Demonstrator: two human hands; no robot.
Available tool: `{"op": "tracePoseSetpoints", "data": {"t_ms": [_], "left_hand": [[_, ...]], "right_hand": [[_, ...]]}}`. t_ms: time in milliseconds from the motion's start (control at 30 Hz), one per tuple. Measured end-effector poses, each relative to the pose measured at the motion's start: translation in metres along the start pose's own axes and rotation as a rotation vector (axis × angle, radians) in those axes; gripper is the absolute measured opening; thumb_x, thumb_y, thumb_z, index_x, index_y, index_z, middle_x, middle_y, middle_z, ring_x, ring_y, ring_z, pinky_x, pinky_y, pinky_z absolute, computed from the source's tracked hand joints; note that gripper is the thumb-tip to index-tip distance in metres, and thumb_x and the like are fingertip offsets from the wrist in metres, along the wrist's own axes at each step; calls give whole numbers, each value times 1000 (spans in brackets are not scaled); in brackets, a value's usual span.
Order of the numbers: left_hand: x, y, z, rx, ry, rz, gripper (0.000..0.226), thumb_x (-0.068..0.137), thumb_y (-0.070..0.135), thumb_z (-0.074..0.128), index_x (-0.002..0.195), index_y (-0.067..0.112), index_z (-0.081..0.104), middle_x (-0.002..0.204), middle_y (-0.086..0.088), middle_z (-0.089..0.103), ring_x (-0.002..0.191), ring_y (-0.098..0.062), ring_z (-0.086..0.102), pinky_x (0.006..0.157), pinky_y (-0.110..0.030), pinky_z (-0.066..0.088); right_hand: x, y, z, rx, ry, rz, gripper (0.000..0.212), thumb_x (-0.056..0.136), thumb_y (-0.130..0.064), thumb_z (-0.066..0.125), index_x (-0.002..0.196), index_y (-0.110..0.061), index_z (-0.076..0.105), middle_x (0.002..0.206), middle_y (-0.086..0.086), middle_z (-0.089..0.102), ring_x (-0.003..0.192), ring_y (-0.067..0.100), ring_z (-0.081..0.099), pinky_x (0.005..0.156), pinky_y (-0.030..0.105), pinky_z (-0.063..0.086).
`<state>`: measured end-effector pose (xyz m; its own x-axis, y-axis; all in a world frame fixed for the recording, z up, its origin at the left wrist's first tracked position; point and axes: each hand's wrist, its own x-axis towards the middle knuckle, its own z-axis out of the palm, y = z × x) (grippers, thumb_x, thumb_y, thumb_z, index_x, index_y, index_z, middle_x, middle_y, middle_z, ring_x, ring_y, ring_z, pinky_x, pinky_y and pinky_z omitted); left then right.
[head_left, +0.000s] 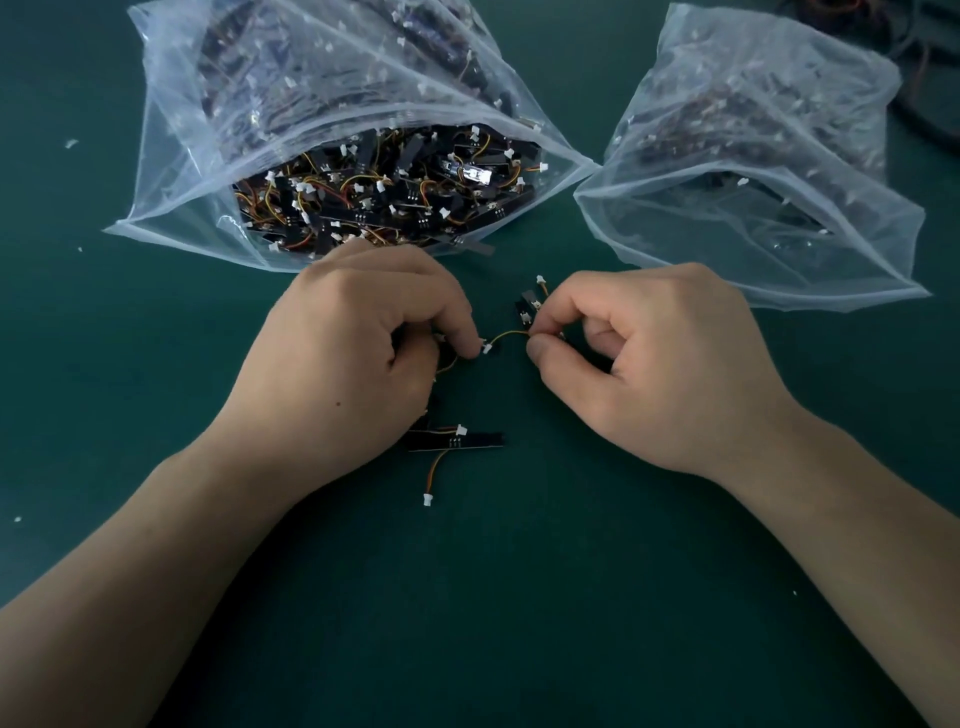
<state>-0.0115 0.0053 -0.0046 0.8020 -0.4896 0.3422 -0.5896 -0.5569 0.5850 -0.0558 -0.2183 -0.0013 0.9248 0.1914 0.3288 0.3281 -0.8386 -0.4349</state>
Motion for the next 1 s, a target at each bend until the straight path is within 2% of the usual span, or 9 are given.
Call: {"op": "tracePoseSetpoints", "data": {"t_ms": [100, 167, 267, 367, 533, 667, 867, 1000], "left_hand": [[0, 2, -1, 20, 135, -7, 50, 83, -19, 50, 104, 16, 79, 107, 4, 71, 101, -21, 66, 90, -38, 53], [0, 3, -4, 34, 193, -58, 39, 85, -8, 52, 104, 15, 77, 99, 3, 67, 94, -16, 63, 83, -31, 50], [-1, 8, -3, 90, 77, -146, 21, 82, 25, 59, 97, 24, 74, 89, 11, 62, 86, -16, 58, 79, -33, 46], [-2, 11, 0, 170, 5, -160, 22, 78, 43, 65, 95, 30, 69, 86, 13, 60, 86, -17, 58, 83, -38, 47], [-1, 8, -2, 117, 12, -134, 20, 83, 34, 68, 103, 31, 67, 92, 19, 64, 90, -15, 57, 92, -49, 50], [-1, 7, -2, 102, 1, -121, 33, 83, 21, 62, 114, 26, 71, 103, 20, 66, 96, -18, 56, 98, -51, 47], [-1, 8, -2, 110, -27, -127, 37, 81, 30, 63, 117, 28, 70, 107, 16, 65, 97, -18, 53, 99, -50, 45], [0, 7, 0, 119, -11, -131, 34, 82, 29, 65, 115, 32, 70, 105, 19, 62, 96, -15, 51, 101, -48, 44]], "right_hand": [[0, 0, 0, 1, -5, 6, 9, 91, -33, 69, 84, -29, 72, 44, -12, 32, 45, 13, 42, 48, 28, 38], [0, 0, 0, 9, -2, 7, 9, 92, -32, 69, 83, -29, 71, 44, -12, 32, 45, 14, 43, 48, 28, 38], [0, -1, -1, 17, 2, 7, 10, 91, -29, 68, 81, -28, 69, 44, -13, 32, 46, 15, 44, 48, 27, 36], [0, 0, -1, 22, -1, 6, 12, 91, -28, 68, 79, -30, 67, 44, -13, 33, 46, 16, 44, 48, 27, 37], [0, 0, -1, 10, -15, 14, 14, 89, -26, 62, 82, -29, 73, 43, -13, 37, 47, 15, 48, 48, 27, 40], [-1, 1, -1, 8, -20, -1, 17, 90, -24, 61, 87, -30, 77, 43, -15, 37, 46, 14, 48, 48, 28, 41], [-1, 1, -1, 22, -28, -28, 17, 92, -25, 63, 93, -30, 79, 45, -17, 37, 46, 10, 47, 49, 29, 42], [-2, -2, -1, 27, -54, -51, 18, 94, -32, 64, 101, -31, 80, 48, -18, 36, 50, 5, 45, 52, 32, 45]]}}
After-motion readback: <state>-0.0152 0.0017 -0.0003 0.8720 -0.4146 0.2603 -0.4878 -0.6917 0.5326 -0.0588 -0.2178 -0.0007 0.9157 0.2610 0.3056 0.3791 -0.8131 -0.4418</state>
